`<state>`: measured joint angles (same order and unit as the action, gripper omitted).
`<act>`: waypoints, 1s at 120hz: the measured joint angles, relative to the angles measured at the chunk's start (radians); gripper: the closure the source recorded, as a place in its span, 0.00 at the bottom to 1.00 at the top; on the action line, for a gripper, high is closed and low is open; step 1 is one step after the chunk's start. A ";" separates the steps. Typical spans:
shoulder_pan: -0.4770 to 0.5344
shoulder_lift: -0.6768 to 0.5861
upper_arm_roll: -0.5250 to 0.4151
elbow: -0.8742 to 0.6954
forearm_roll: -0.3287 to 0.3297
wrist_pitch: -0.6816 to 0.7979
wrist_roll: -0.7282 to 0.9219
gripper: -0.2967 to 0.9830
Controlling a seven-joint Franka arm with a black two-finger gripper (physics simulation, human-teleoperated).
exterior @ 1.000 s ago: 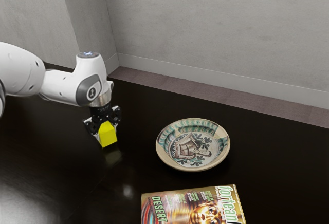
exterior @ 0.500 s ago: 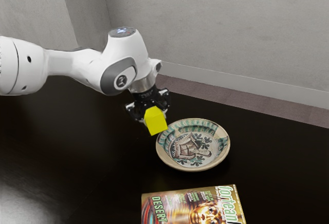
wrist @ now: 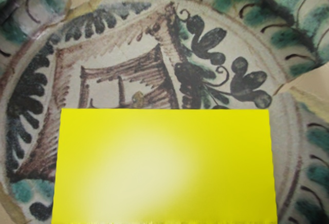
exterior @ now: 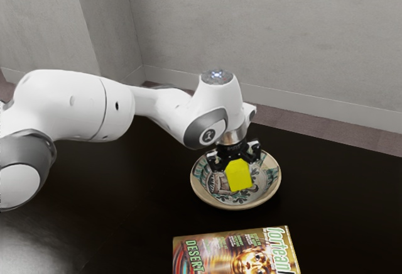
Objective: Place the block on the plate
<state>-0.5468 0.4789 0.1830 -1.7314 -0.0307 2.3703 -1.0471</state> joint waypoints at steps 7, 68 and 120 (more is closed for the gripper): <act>0.000 0.003 0.002 0.000 0.000 0.006 0.000 0.38; 0.209 -0.363 -0.093 -0.161 0.001 -0.239 0.292 0.25; 0.479 -0.425 -0.202 0.080 0.013 -0.566 0.799 0.23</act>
<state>-0.0682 0.0537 -0.0194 -1.6518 -0.0173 1.8044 -0.2485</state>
